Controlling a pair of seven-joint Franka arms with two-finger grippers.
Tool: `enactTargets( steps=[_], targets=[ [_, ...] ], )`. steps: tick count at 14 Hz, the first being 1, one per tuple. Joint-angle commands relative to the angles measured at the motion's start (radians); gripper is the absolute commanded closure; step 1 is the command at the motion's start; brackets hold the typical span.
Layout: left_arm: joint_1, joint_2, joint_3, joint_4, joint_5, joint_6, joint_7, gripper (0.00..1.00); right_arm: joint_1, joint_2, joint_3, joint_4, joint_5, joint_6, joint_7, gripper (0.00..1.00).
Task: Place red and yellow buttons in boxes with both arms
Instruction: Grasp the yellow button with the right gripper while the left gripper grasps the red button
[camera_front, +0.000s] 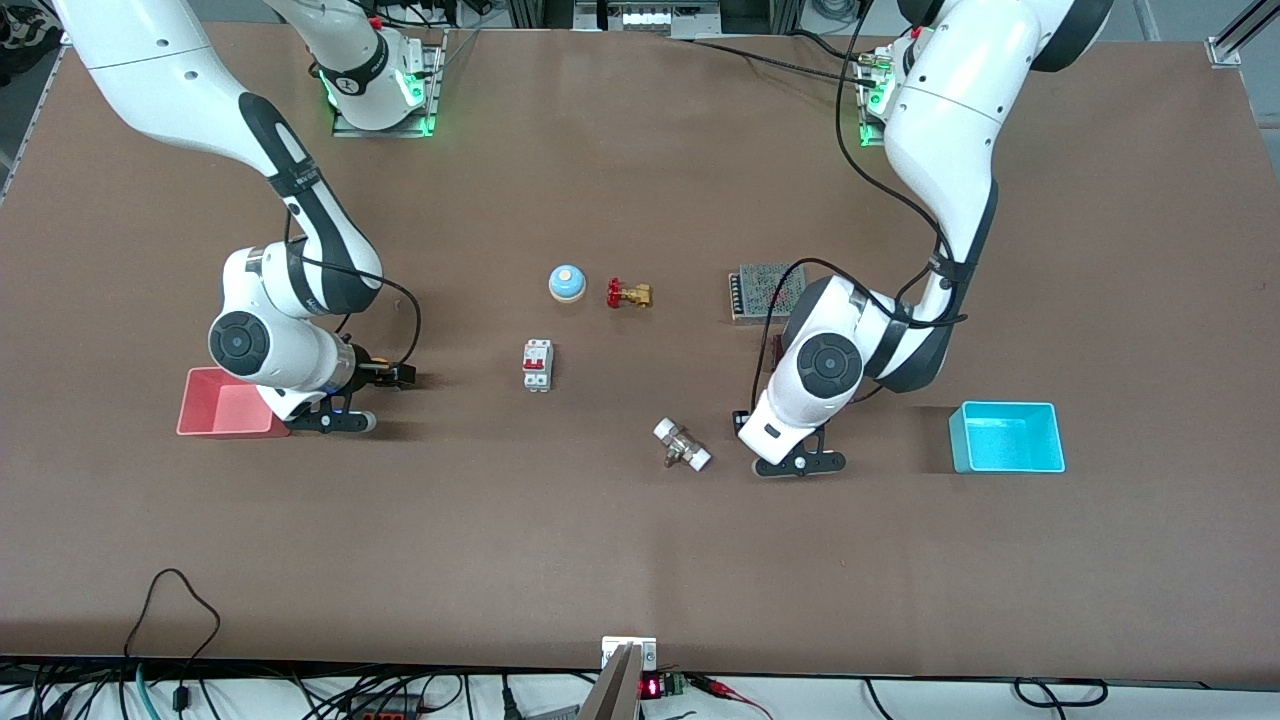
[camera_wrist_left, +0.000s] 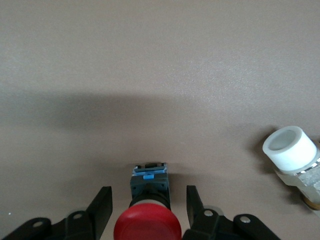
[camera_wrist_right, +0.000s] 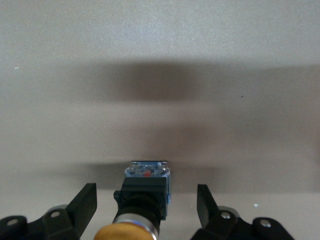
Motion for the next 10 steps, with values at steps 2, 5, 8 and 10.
enactTargets(
  steps=[2, 5, 8, 10],
  targets=[
    [-0.008, 0.014, 0.003, -0.002, 0.010, 0.032, -0.005, 0.41, 0.003, -0.005, 0.003, -0.015, -0.017, 0.012, 0.015, 0.39],
    [-0.005, 0.012, 0.003, -0.002, 0.010, 0.029, 0.008, 0.82, 0.003, -0.005, 0.003, -0.018, -0.017, 0.010, 0.008, 0.75],
    [0.009, -0.027, 0.009, 0.004, 0.010, 0.003, 0.008, 0.87, 0.007, -0.007, 0.003, -0.018, -0.017, 0.007, 0.008, 1.00],
    [0.026, -0.082, 0.017, 0.021, 0.018, -0.088, 0.009, 0.86, 0.007, -0.021, 0.003, -0.018, -0.017, 0.002, 0.008, 1.00]
  ],
)
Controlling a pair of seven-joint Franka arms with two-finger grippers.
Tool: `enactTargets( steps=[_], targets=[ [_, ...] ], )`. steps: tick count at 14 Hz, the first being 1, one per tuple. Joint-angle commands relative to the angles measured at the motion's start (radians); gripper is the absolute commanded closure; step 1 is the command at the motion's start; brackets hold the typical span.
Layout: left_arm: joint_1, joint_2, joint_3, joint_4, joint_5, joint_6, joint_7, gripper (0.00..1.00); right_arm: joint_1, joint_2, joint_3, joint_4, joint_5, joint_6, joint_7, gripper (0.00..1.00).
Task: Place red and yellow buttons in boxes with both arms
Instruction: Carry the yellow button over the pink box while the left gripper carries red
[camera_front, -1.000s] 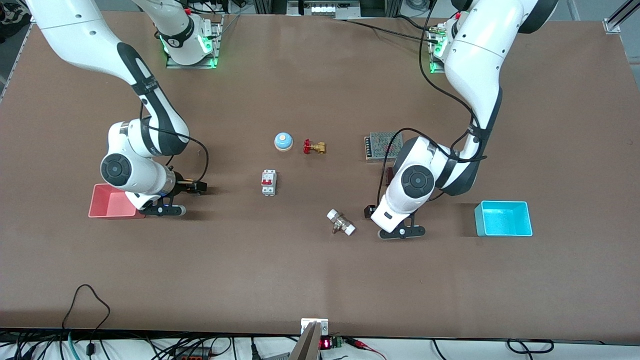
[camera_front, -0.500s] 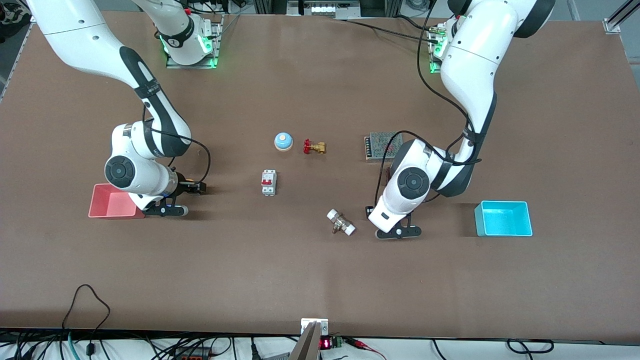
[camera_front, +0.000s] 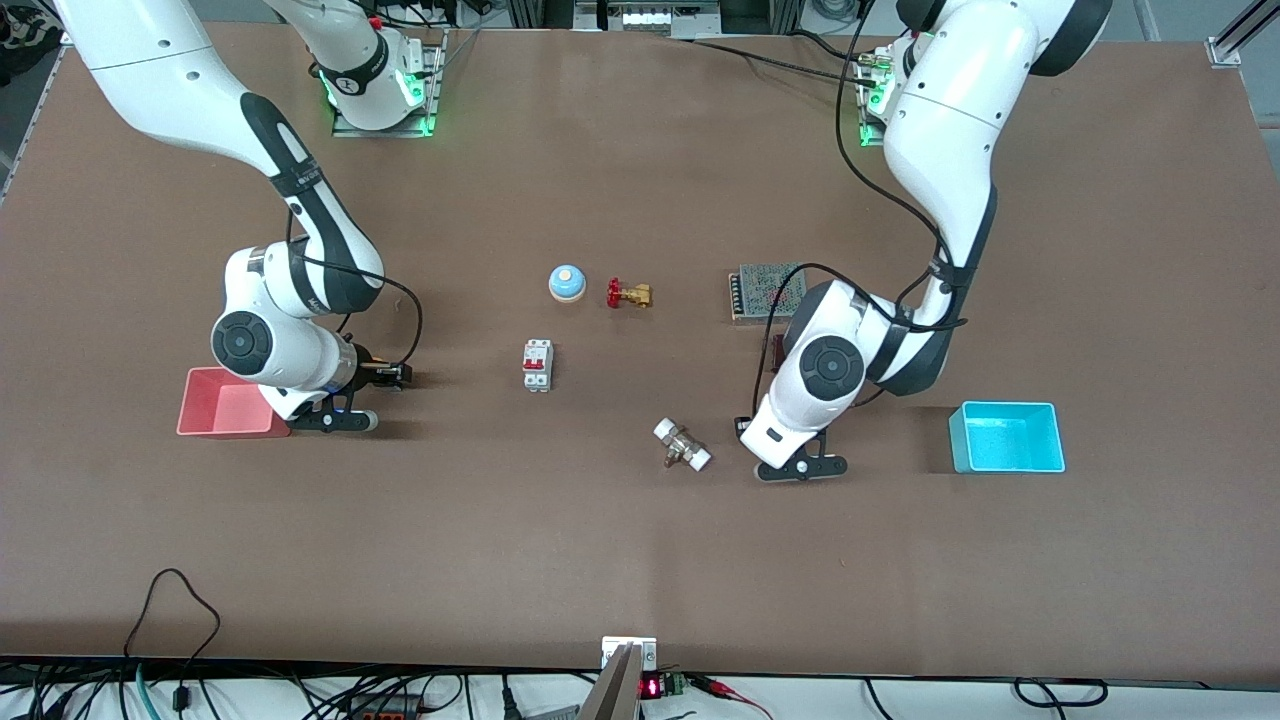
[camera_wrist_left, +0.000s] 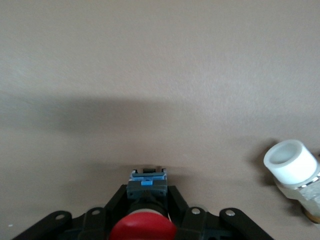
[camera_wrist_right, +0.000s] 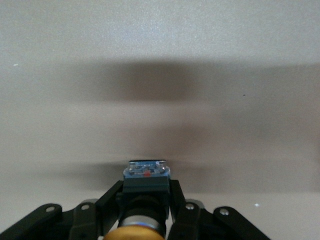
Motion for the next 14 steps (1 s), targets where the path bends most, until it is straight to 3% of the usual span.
enactTargets(
  steps=[1, 4, 7, 12, 14],
  targets=[
    [0.043, -0.113, 0.004, 0.006, 0.019, -0.125, 0.008, 0.86, 0.000, -0.042, 0.003, -0.010, -0.012, 0.001, -0.004, 1.00],
    [0.109, -0.208, 0.006, 0.006, 0.025, -0.278, 0.043, 0.85, -0.040, -0.148, 0.001, 0.032, -0.004, -0.133, -0.069, 1.00],
    [0.230, -0.250, 0.009, 0.009, 0.027, -0.397, 0.251, 0.83, -0.098, -0.205, -0.017, 0.081, 0.002, -0.211, -0.196, 1.00],
    [0.408, -0.244, 0.015, -0.006, 0.042, -0.401, 0.514, 0.82, -0.126, -0.176, -0.157, 0.125, 0.006, -0.192, -0.404, 0.99],
    [0.427, -0.224, 0.014, -0.038, 0.166, -0.359, 0.545, 0.80, -0.132, -0.121, -0.184, 0.125, 0.034, -0.148, -0.431, 0.98]
  ],
)
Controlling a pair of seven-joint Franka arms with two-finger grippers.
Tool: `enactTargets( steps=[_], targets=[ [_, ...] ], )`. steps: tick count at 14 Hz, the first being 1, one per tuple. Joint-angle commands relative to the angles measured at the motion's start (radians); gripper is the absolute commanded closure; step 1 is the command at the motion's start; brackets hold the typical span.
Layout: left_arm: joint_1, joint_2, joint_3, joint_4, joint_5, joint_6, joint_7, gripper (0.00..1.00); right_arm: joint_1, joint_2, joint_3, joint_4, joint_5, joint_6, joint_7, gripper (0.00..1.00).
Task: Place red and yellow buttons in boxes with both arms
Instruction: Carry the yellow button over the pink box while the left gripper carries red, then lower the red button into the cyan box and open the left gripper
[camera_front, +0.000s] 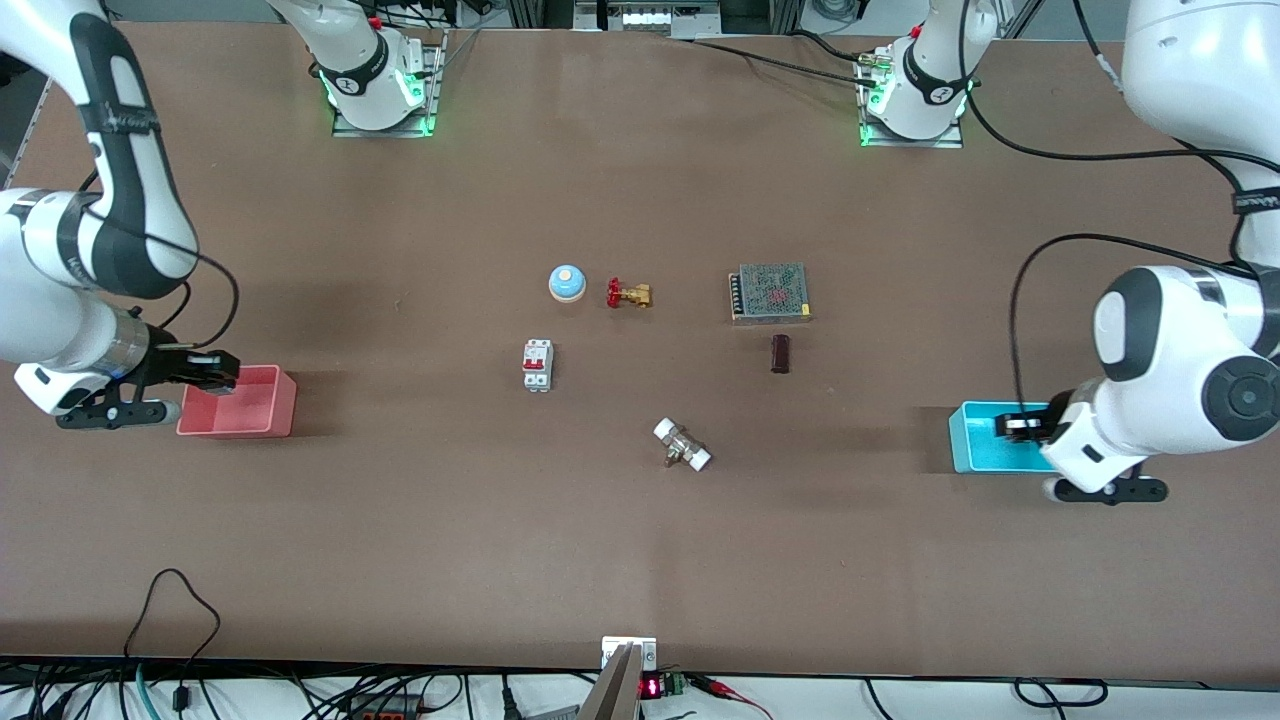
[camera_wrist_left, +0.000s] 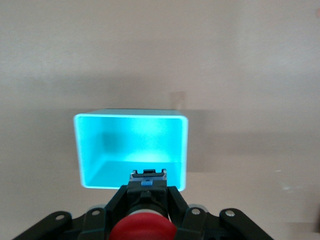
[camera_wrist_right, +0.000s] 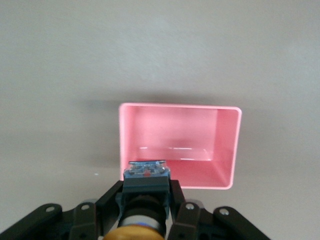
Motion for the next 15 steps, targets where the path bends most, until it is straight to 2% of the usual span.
enactTargets(
  steps=[1, 4, 7, 12, 13, 14, 15],
  targets=[
    [0.018, 0.003, -0.012, -0.070, 0.093, 0.077, 0.022, 0.80, 0.002, 0.076, -0.012, 0.018, 0.029, 0.062, -0.037, 0.98],
    [0.040, -0.005, -0.010, -0.225, 0.093, 0.283, 0.024, 0.80, 0.002, 0.125, -0.012, 0.018, 0.029, 0.121, -0.034, 0.98],
    [0.044, 0.011, -0.012, -0.294, 0.090, 0.418, 0.018, 0.80, -0.003, 0.162, -0.012, 0.010, 0.029, 0.167, -0.034, 0.97],
    [0.060, 0.028, -0.015, -0.355, 0.082, 0.521, 0.018, 0.77, -0.007, 0.191, -0.015, 0.004, 0.027, 0.181, -0.040, 0.96],
    [0.060, 0.028, -0.015, -0.355, 0.082, 0.520, 0.019, 0.68, -0.012, 0.193, -0.015, 0.003, 0.027, 0.182, -0.040, 0.96],
    [0.063, 0.025, -0.015, -0.354, 0.082, 0.517, 0.021, 0.36, -0.012, 0.196, -0.015, 0.001, 0.027, 0.185, -0.039, 0.94],
    [0.063, 0.022, -0.015, -0.352, 0.082, 0.517, 0.021, 0.14, -0.014, 0.201, -0.015, -0.002, 0.027, 0.190, -0.040, 0.94]
  ],
)
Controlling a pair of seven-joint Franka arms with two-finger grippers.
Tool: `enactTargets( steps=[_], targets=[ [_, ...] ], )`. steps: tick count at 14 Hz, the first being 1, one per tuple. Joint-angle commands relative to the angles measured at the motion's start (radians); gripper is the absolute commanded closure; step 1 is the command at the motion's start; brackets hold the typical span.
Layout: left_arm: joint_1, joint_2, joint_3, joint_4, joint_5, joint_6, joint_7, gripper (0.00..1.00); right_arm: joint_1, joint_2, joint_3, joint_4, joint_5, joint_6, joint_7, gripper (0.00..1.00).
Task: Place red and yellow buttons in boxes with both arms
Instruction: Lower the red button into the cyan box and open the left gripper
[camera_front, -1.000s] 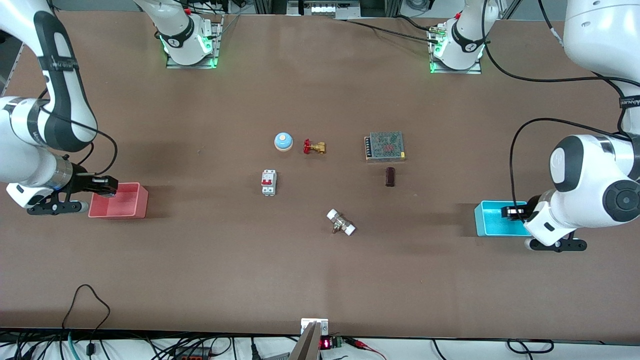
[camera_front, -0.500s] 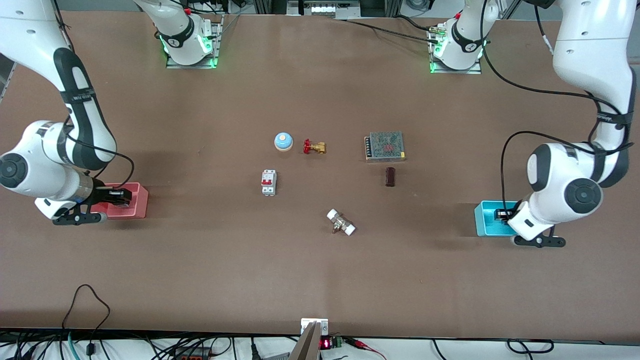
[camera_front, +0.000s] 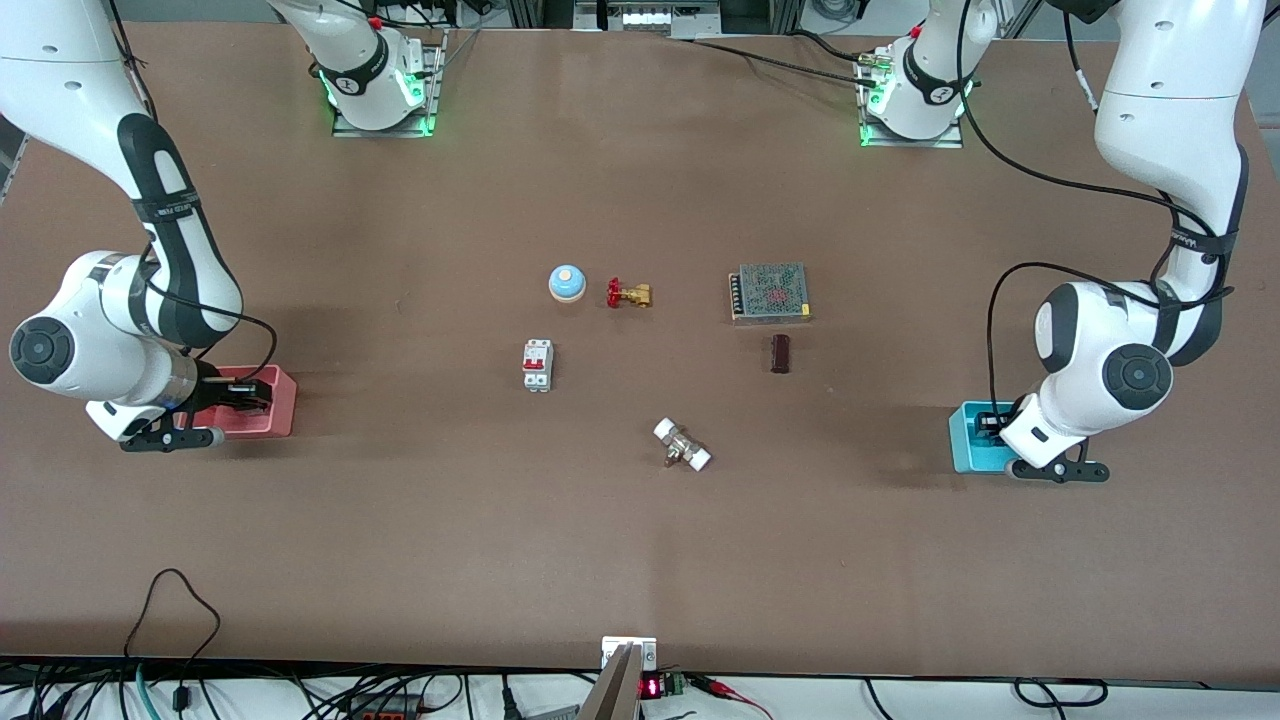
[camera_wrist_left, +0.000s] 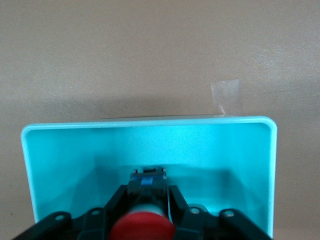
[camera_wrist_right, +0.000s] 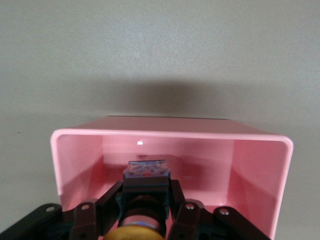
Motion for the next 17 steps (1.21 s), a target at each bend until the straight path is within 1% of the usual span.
enactTargets(
  steps=[1, 3, 4, 6, 8, 9, 10, 11, 12, 13, 14, 15, 16, 17],
  targets=[
    [0.019, -0.019, -0.014, -0.001, 0.010, 0.004, 0.016, 0.00, -0.008, 0.005, -0.001, -0.006, 0.018, 0.015, -0.026, 0.93],
    [0.024, -0.039, -0.017, 0.002, 0.010, -0.017, 0.016, 0.00, -0.011, 0.005, -0.006, -0.007, 0.018, 0.016, -0.024, 0.93],
    [0.022, -0.056, -0.020, 0.009, 0.010, -0.052, 0.014, 0.00, -0.012, 0.008, -0.007, -0.007, 0.018, 0.017, -0.024, 0.92],
    [0.021, -0.105, -0.023, 0.057, 0.008, -0.170, 0.014, 0.00, -0.018, 0.009, -0.014, -0.013, 0.016, 0.040, -0.026, 0.91],
    [0.018, -0.142, -0.030, 0.129, 0.007, -0.310, 0.014, 0.00, -0.018, 0.011, -0.014, -0.014, 0.016, 0.042, -0.026, 0.91],
    [0.018, -0.154, -0.044, 0.183, 0.002, -0.395, 0.013, 0.00, -0.018, 0.012, -0.014, -0.014, 0.016, 0.043, -0.026, 0.90],
    [0.018, -0.168, -0.056, 0.232, 0.002, -0.489, 0.013, 0.00, -0.018, 0.016, -0.014, -0.014, 0.018, 0.043, -0.024, 0.85],
    [0.014, -0.178, -0.063, 0.277, 0.002, -0.567, 0.014, 0.00, -0.018, 0.016, -0.014, -0.014, 0.019, 0.045, -0.024, 0.84],
    [0.007, -0.189, -0.075, 0.324, 0.002, -0.647, 0.011, 0.00, -0.018, 0.016, -0.014, -0.014, 0.019, 0.045, -0.017, 0.73],
    [0.005, -0.201, -0.101, 0.360, 0.002, -0.701, 0.002, 0.00, -0.018, 0.016, -0.014, -0.014, 0.021, 0.045, -0.015, 0.57],
    [0.007, -0.218, -0.125, 0.399, 0.004, -0.736, 0.000, 0.00, -0.017, 0.016, -0.014, -0.014, 0.021, 0.045, -0.011, 0.34],
    [0.007, -0.247, -0.139, 0.426, 0.001, -0.763, 0.004, 0.00, -0.017, 0.016, -0.014, -0.014, 0.021, 0.045, -0.009, 0.27],
    [0.008, -0.289, -0.165, 0.433, -0.001, -0.799, 0.001, 0.00, -0.015, 0.016, -0.014, -0.014, 0.021, 0.045, -0.009, 0.16],
    [0.008, -0.322, -0.188, 0.432, 0.001, -0.848, -0.001, 0.00, -0.015, 0.016, -0.014, -0.014, 0.022, 0.045, -0.009, 0.07]
  ],
)
